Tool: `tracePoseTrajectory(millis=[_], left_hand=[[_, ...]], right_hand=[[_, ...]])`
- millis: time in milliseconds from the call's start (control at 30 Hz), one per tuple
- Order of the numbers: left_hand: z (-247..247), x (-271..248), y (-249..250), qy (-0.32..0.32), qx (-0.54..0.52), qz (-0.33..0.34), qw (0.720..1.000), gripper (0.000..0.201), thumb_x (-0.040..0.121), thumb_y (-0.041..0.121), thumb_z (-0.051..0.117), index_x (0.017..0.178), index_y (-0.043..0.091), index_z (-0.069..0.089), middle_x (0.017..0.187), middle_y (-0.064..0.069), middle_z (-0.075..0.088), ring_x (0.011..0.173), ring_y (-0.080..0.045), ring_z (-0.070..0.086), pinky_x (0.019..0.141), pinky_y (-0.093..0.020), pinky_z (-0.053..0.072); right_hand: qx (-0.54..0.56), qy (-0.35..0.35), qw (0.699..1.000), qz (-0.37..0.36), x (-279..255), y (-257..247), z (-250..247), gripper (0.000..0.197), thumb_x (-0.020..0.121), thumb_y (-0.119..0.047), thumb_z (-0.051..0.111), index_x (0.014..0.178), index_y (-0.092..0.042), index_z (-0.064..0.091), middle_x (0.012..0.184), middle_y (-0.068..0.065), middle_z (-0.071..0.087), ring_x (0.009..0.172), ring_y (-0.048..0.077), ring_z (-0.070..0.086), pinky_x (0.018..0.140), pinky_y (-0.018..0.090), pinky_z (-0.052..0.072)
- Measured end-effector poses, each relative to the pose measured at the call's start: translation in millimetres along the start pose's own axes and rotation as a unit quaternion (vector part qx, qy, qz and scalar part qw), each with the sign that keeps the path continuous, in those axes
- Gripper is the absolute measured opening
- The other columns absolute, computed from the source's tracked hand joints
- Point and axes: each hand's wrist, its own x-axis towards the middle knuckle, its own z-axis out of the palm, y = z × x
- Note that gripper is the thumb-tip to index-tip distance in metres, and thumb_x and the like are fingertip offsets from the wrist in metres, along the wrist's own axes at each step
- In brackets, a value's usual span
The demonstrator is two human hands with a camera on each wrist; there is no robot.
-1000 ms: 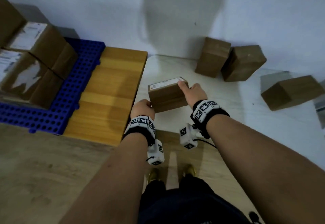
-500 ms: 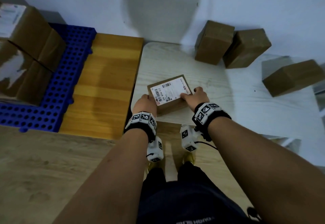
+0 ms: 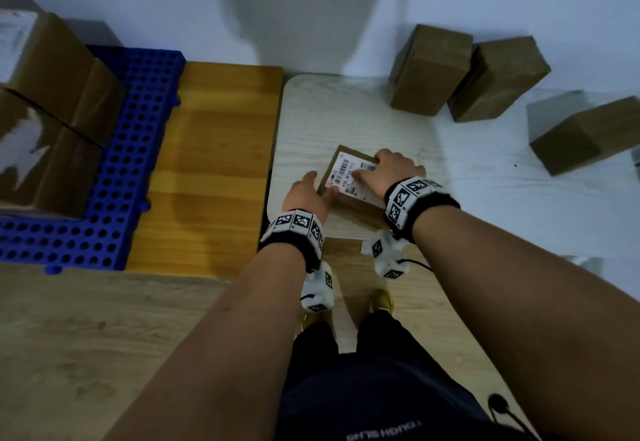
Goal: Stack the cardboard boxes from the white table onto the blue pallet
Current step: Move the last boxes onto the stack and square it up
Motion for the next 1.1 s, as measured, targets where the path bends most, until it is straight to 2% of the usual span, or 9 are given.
tracePoseTrajectory(millis=[133,300,367,433,500,633,700,833,1100], left_hand=[[-1.7,0.0,-13.2,-0.003,-0.001,-0.052,0.999,0.067,0.093,0.054,0.047,0.145,0.013,0.034,0.139,-0.012,0.051,0.125,-0.031,0.050,0.095,-0.039,0.043],[2.1,-11.5,-22.6,-0.078,0.045,-0.018,0.996,0.059,0.097,0.055,0.035,0.129,0.008,0.053,0.127,-0.014,0.059,0.114,-0.030,0.056,0.087,-0.036,0.042],[6.0,-17.3,-23.0,-0.109,0.046,-0.006,0.993,0.054,0.099,0.051,0.032,0.113,0.006,0.059,0.115,-0.016,0.064,0.099,-0.029,0.060,0.078,-0.032,0.042],[8.8,-23.9,-24.7,-0.121,0.039,-0.011,0.992,0.051,0.101,0.046,0.031,0.111,0.005,0.060,0.112,-0.016,0.065,0.098,-0.031,0.061,0.080,-0.033,0.043],[6.0,-28.7,-25.0,-0.105,0.030,-0.016,0.994,0.048,0.102,0.043,0.031,0.113,0.005,0.058,0.114,-0.017,0.063,0.103,-0.032,0.060,0.083,-0.034,0.043],[-16.1,-35.1,-14.5,-0.044,0.016,-0.018,0.999,0.046,0.103,0.040,0.030,0.122,0.005,0.054,0.123,-0.018,0.059,0.111,-0.033,0.056,0.085,-0.034,0.041],[-31.7,-38.4,-6.3,-0.015,0.009,-0.016,1.000,0.046,0.103,0.038,0.030,0.126,0.005,0.052,0.127,-0.018,0.058,0.114,-0.034,0.055,0.088,-0.035,0.042],[-70.3,-46.7,2.1,0.039,-0.015,-0.008,0.999,0.045,0.103,0.039,0.032,0.129,0.007,0.050,0.128,-0.016,0.058,0.113,-0.033,0.056,0.082,-0.032,0.042],[-147.9,-62.6,-5.5,0.167,-0.099,-0.004,0.981,0.048,0.090,0.049,0.053,0.127,0.018,0.050,0.121,-0.004,0.063,0.102,-0.027,0.061,0.079,-0.030,0.048]], right_hand=[[0.083,-0.033,0.994,0.063,-8.1,0.2,5.4,0.054,0.082,-0.064,0.054,0.108,-0.017,0.058,0.109,0.007,0.066,0.093,0.029,0.064,0.086,0.041,0.052],[0.140,-0.052,0.983,0.103,-26.3,-4.0,19.8,0.053,0.097,-0.053,0.038,0.117,-0.008,0.057,0.119,0.014,0.063,0.087,0.028,0.057,0.073,0.032,0.042],[0.163,-0.061,0.977,0.121,-33.1,-6.3,26.0,0.059,0.099,-0.052,0.033,0.129,-0.004,0.052,0.127,0.017,0.059,0.102,0.031,0.059,0.080,0.033,0.042],[0.163,-0.075,0.977,0.118,-39.6,-7.6,28.2,0.058,0.101,-0.048,0.030,0.132,-0.003,0.049,0.131,0.018,0.056,0.114,0.033,0.057,0.083,0.032,0.041],[0.152,-0.081,0.980,0.096,-44.5,-10.3,22.2,0.055,0.102,-0.045,0.032,0.130,-0.002,0.050,0.128,0.017,0.058,0.111,0.032,0.058,0.078,0.030,0.039],[0.143,-0.058,0.987,0.038,-46.6,-26.0,0.5,0.053,0.101,-0.046,0.035,0.129,-0.004,0.049,0.122,0.012,0.061,0.087,0.025,0.053,0.071,0.029,0.039],[0.151,-0.040,0.988,0.017,-46.7,-36.9,-9.9,0.054,0.100,-0.047,0.036,0.132,-0.005,0.046,0.124,0.011,0.060,0.089,0.024,0.053,0.072,0.029,0.038],[0.167,-0.005,0.985,-0.034,-49.8,-65.4,-31.4,0.056,0.099,-0.048,0.038,0.135,-0.005,0.042,0.131,0.014,0.056,0.112,0.031,0.057,0.077,0.030,0.038],[0.200,0.047,0.966,-0.156,-65.5,-154.3,-68.4,0.050,0.096,-0.049,0.043,0.125,-0.009,0.051,0.119,0.010,0.063,0.097,0.029,0.061,0.073,0.030,0.043]])
